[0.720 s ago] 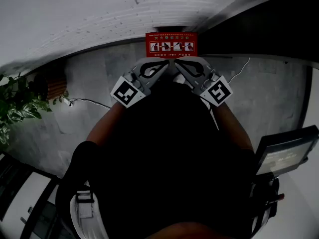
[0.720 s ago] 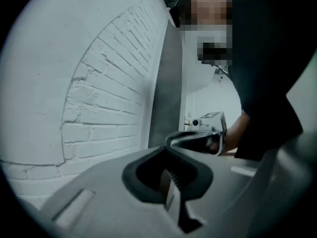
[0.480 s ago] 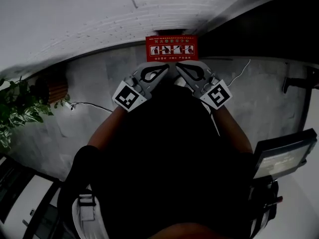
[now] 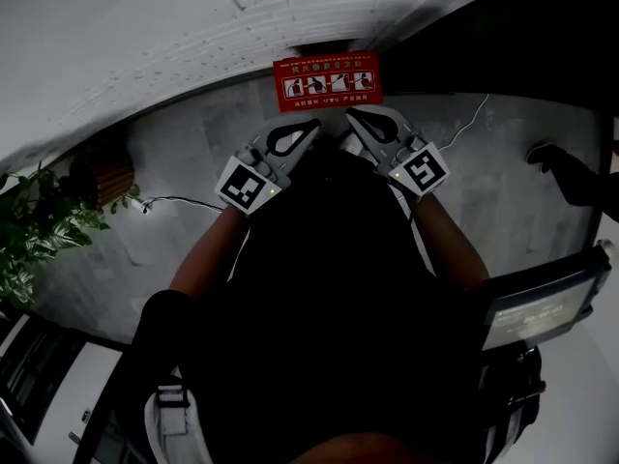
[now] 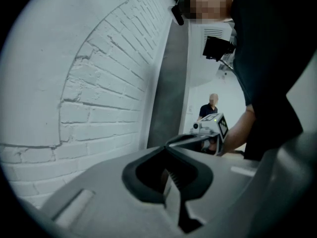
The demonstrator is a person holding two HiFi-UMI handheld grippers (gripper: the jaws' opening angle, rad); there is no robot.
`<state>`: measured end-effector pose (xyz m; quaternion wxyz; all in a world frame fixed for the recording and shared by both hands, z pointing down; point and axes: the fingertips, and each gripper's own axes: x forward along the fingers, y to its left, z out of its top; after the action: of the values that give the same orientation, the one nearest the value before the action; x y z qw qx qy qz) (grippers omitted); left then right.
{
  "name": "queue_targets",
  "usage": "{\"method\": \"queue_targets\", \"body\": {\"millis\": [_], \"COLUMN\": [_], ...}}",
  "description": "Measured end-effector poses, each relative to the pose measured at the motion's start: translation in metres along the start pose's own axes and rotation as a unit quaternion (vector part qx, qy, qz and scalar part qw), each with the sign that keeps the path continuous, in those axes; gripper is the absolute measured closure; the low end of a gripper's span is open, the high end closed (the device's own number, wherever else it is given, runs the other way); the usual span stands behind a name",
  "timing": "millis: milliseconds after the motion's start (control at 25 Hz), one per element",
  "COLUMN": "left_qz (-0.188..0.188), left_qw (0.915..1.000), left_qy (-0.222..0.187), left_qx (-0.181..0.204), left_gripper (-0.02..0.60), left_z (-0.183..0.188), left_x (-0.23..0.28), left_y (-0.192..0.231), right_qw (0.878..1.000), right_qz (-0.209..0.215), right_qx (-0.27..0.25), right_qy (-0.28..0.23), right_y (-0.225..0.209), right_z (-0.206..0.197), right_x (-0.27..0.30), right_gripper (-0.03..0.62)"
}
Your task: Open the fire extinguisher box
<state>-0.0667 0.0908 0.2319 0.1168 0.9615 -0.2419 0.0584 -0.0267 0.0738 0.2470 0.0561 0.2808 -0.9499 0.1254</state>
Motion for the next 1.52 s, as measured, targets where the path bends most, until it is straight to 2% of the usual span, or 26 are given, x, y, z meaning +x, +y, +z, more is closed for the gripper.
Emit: {"method": "queue_targets", "body": {"millis": [160, 320, 560, 1040, 1200, 1320, 1520], "left_qz": [-0.012, -0.03, -0.049, -0.058, -0.054, -0.047, -0.042], "left_qw": [0.9998, 0.9986, 0.9957, 0.9914, 0.9903, 0.9879, 0.9894], "left_qy": [0.015, 0.036, 0.068, 0.1, 0.109, 0.121, 0.112], "left_qx": [-0.011, -0.023, -0.038, -0.06, -0.067, -0.085, -0.082], "left_gripper": [0.578, 0.578, 0.578, 0.578, 0.578, 0.578, 0.578], "left_z": [-0.022, -0.061, -0.108, -0.193, -0.225, -0.247, -0.282], "left_x": [0.01, 0.029, 0.052, 0.1, 0.111, 0.12, 0.133], "left_y": [0.004, 0.014, 0.017, 0.038, 0.044, 0.044, 0.043], "right_qw": [1.0, 0.998, 0.993, 0.973, 0.959, 0.942, 0.908], "right_qz": [-0.02, -0.047, -0.075, -0.135, -0.155, -0.175, -0.207], "right_qx": [0.02, 0.052, 0.084, 0.182, 0.233, 0.284, 0.363], "right_qy": [0.007, 0.008, 0.022, 0.044, 0.042, 0.035, 0.026], "right_y": [-0.024, -0.058, -0.083, -0.121, -0.131, -0.139, -0.152], "right_z": [-0.024, -0.064, -0.131, -0.259, -0.3, -0.332, -0.385], "right_x": [0.002, 0.006, 0.005, 0.007, 0.001, -0.004, -0.006], "right_gripper": [0.583, 0.583, 0.583, 0.582, 0.582, 0.582, 0.578]}}
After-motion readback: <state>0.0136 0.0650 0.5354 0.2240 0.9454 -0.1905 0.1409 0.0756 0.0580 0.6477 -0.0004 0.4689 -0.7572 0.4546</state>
